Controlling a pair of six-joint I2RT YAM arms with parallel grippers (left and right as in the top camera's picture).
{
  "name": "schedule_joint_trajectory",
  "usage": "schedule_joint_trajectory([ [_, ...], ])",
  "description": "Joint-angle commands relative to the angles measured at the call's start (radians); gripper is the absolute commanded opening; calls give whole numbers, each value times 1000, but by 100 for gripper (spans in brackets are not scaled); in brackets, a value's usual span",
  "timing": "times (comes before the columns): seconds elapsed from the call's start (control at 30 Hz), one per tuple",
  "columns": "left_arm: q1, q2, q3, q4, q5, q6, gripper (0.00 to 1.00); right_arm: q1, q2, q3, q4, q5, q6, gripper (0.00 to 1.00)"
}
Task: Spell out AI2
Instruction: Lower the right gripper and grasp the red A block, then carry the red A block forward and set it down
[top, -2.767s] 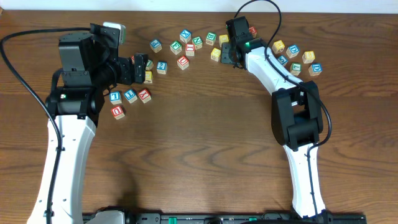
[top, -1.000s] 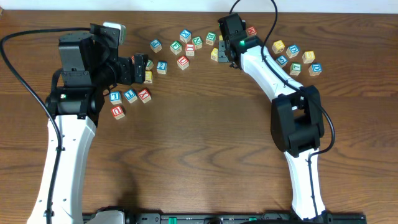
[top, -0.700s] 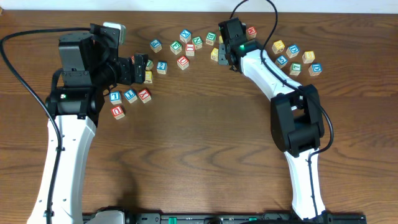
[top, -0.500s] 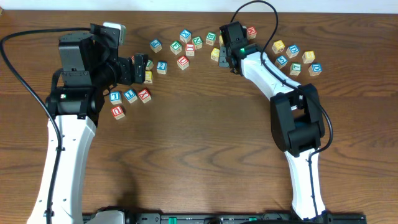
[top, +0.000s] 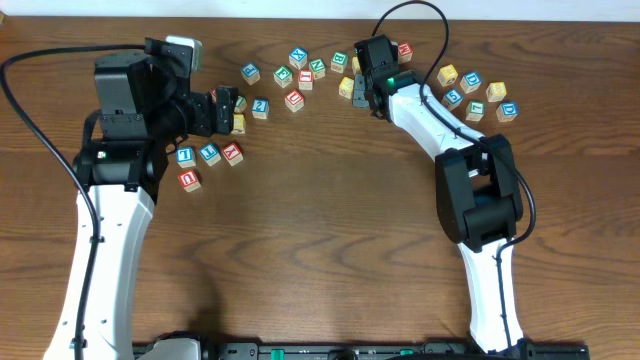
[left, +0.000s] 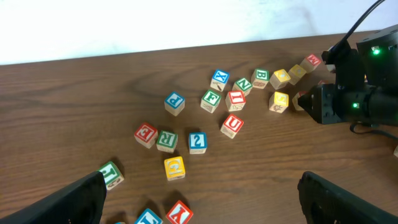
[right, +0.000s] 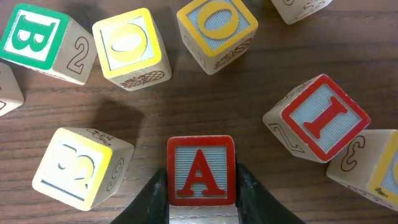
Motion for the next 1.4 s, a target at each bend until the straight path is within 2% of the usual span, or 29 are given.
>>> schedule_joint_trajectory([
  [0.0, 0, -2, 26, 3, 1, -9, 98, -5, 5, -10, 2, 8, 0, 26],
  [0.23, 0, -2, 26, 3, 1, -8, 98, -5, -34, -5, -6, -40, -51, 21],
  [0.4, 0, -2, 26, 3, 1, -9, 98, 2, -110, -5, -48, -106, -101, 22],
  [0.6, 0, -2, 26, 3, 1, -9, 97, 24, -187, -5, -170, -185, -104, 22],
  [0.8, 0, -2, 26, 3, 1, -9, 98, 68, -184, -6, -303, -282, -104, 23],
  [0.93, 0, -2, 26, 3, 1, -9, 98, 108, -166, -7, -382, -285, -101, 23],
  [1.13, 0, -2, 26, 3, 1, -9, 97, 178, -148, -9, -411, -276, -73, 19],
  [1.37, 0, -2, 26, 3, 1, -9, 97, 235, -143, -32, -414, -127, 22, 19],
])
